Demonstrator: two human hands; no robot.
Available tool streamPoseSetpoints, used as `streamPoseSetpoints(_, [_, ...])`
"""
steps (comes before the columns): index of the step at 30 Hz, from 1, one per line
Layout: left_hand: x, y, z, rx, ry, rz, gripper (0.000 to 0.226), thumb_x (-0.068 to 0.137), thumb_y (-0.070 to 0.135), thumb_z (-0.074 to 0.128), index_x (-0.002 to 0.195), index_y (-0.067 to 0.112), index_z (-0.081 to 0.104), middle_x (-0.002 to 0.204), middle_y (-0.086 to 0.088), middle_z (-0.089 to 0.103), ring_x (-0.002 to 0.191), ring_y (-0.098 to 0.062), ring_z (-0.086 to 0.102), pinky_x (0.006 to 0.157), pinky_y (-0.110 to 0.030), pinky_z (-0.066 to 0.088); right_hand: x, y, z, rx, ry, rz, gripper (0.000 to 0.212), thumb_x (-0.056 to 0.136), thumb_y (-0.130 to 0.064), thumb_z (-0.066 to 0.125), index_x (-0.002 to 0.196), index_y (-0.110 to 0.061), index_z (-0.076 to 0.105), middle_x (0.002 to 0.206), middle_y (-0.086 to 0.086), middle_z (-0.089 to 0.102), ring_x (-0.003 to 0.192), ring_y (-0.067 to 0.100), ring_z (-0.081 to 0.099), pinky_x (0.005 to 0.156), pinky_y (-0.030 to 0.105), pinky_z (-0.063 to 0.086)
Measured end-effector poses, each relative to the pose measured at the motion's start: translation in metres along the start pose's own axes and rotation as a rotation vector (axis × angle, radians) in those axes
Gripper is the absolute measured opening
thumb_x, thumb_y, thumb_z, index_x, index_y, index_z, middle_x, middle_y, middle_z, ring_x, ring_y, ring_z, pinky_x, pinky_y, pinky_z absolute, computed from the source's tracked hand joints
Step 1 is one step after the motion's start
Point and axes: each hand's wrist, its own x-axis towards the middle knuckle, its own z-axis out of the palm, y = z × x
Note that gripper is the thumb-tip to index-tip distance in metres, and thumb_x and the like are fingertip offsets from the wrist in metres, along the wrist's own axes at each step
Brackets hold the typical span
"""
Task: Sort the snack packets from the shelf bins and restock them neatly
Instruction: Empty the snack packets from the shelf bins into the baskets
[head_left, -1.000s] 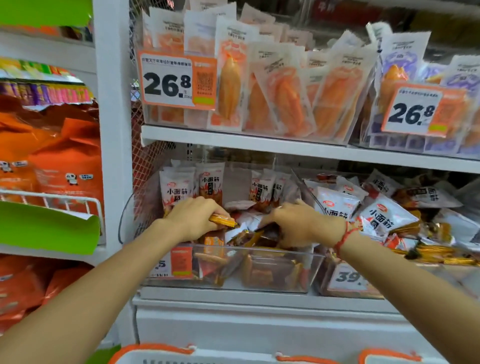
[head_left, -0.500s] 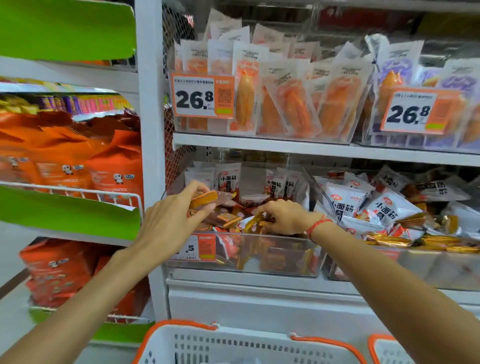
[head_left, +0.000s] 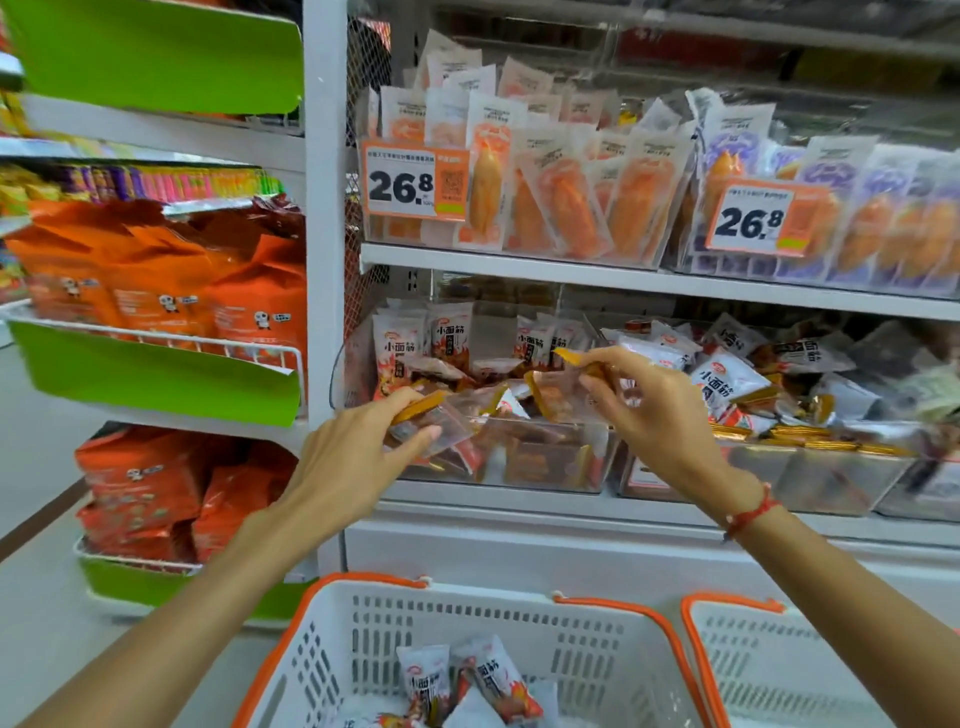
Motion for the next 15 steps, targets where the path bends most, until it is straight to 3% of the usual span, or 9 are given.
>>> streamPoseSetpoints(3, [0.000,-0.004,0.004,-0.096,-0.184,0.017,0.026,0.090,0.053,0.056,0.114,0.041,0.054,0.105,0.020,0.062,0.092,-0.008,0.061,0.079,-0.037,0.051,-0.022,-0.011,-0.012,0.235,-0.160,0.130,0.021,0.088,-0.026,0.068,0.109,-0.028,0.066,0.092,-0.014,0.069,0.081,0.002,0.065,0.065,0.017,0.054])
streamPoseSetpoints(5, [-0.005,-0.005,0.012,-0.080,-0.308,0.095,0.020,0.092,0.049,0.056,0.110,0.043,0.052,0.107,0.019,0.056,0.091,-0.001,0.056,0.079,-0.036,0.050,-0.045,-0.011,-0.006,0.243,-0.342,0.133,0.022,0.088,-0.034,0.067,0.109,-0.034,0.064,0.094,-0.017,0.070,0.081,0.001,0.066,0.067,0.021,0.054])
streamPoseSetpoints(8, [-0.016,-0.005,0.025,0.042,-0.468,0.189,0.016,0.096,0.042,0.052,0.110,0.037,0.051,0.105,0.013,0.048,0.088,-0.007,0.054,0.072,-0.031,0.045,-0.081,-0.008,0.013,0.113,-0.659,0.119,0.023,0.088,-0.042,0.060,0.111,-0.038,0.060,0.098,-0.019,0.069,0.083,0.003,0.064,0.070,0.031,0.054])
streamPoseSetpoints(11, [-0.026,-0.004,0.044,0.255,-0.659,0.185,0.026,0.098,0.047,0.043,0.119,0.033,0.048,0.114,0.013,0.049,0.099,-0.016,0.056,0.070,-0.033,0.042,-0.103,-0.006,0.028,0.048,-0.841,0.107,0.028,0.095,-0.031,0.056,0.121,-0.038,0.059,0.112,-0.014,0.069,0.093,0.007,0.063,0.073,0.023,0.050])
streamPoseSetpoints(13, [-0.029,-0.005,0.054,0.313,-0.683,0.155,0.031,0.100,0.047,0.040,0.127,0.034,0.047,0.126,0.014,0.051,0.111,-0.016,0.054,0.077,-0.033,0.044,-0.105,-0.007,0.032,0.022,-0.886,0.088,0.037,0.098,-0.031,0.053,0.134,-0.039,0.051,0.129,-0.013,0.061,0.109,0.010,0.059,0.083,0.027,0.050])
streamPoseSetpoints(15, [-0.026,-0.009,0.058,0.304,-0.524,0.144,0.032,0.101,0.038,0.043,0.132,0.031,0.049,0.133,0.011,0.051,0.122,-0.016,0.048,0.089,-0.034,0.044,-0.097,-0.009,0.034,0.040,-0.838,0.077,0.040,0.098,-0.031,0.054,0.137,-0.036,0.049,0.137,-0.013,0.055,0.119,0.010,0.053,0.091,0.028,0.045])
